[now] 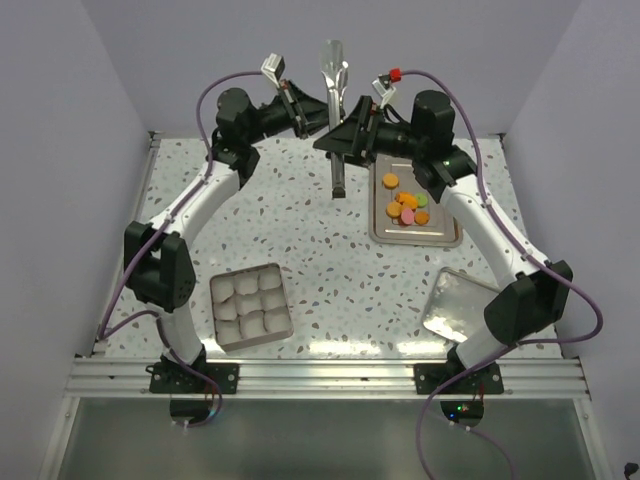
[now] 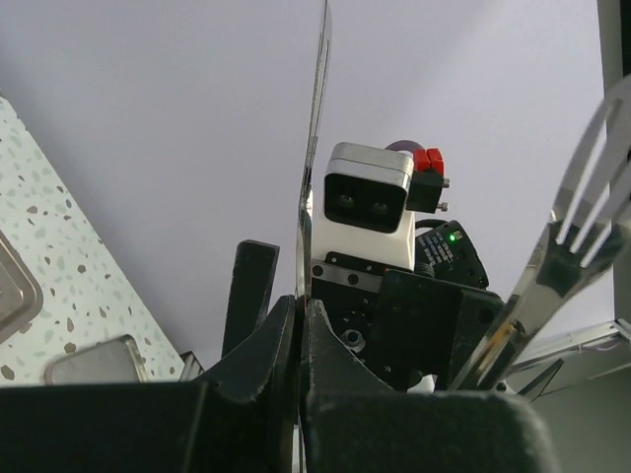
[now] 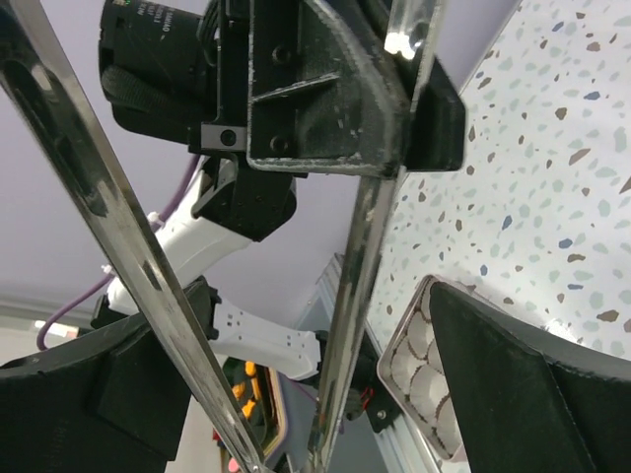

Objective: Pack the cookies

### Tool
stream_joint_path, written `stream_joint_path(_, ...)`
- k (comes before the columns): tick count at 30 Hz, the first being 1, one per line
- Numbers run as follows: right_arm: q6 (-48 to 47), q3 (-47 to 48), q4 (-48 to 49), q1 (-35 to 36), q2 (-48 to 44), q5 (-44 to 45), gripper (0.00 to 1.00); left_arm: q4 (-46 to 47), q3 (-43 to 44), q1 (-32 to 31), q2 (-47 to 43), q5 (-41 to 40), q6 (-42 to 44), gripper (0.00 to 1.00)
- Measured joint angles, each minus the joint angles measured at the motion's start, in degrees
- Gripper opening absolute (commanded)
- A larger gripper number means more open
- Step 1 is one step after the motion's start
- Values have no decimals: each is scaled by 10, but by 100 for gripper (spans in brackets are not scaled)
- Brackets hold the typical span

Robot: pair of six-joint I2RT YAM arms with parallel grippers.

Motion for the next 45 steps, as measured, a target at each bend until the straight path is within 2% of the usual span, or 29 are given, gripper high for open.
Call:
stream_joint_path(4, 10, -3, 15, 0, 0, -10, 79, 12, -12, -5, 0, -14, -11, 0)
stream_joint_path(5, 13, -5, 19, 0, 0, -11, 70, 14, -15, -7, 0, -18, -12, 0)
stream_joint_path(8, 19, -9, 27, 0, -1, -18, 56, 19, -19, -11, 0, -28, -12, 0)
stream_joint_path(12, 24, -15, 31, 0, -3, -24, 48, 17, -25, -15, -3, -37, -11, 0)
stream_joint_path(15, 24, -18, 29, 0, -3, -23, 45, 12, -29, -16, -8, -42, -8, 11)
stream_joint_path(20, 22, -18, 19, 0, -5, -24, 43, -9, -36, -17, -26, -53, 11, 44)
stream_joint_path(23, 18, -15, 8, 0, -5, -24, 43, -58, -36, -16, -42, -64, 37, 55)
stream_joint_path(26, 14, -7, -7, 0, -5, -23, 42, -111, -36, -16, -57, -76, 70, 60)
stream_joint_path(35, -5, 11, -66, -8, -5, -16, 37, -240, -77, 4, -111, -111, 143, 60)
stream_joint_path(45, -137, 140, -299, -14, 8, 73, 37, -393, -136, 38, -202, -175, 251, 62)
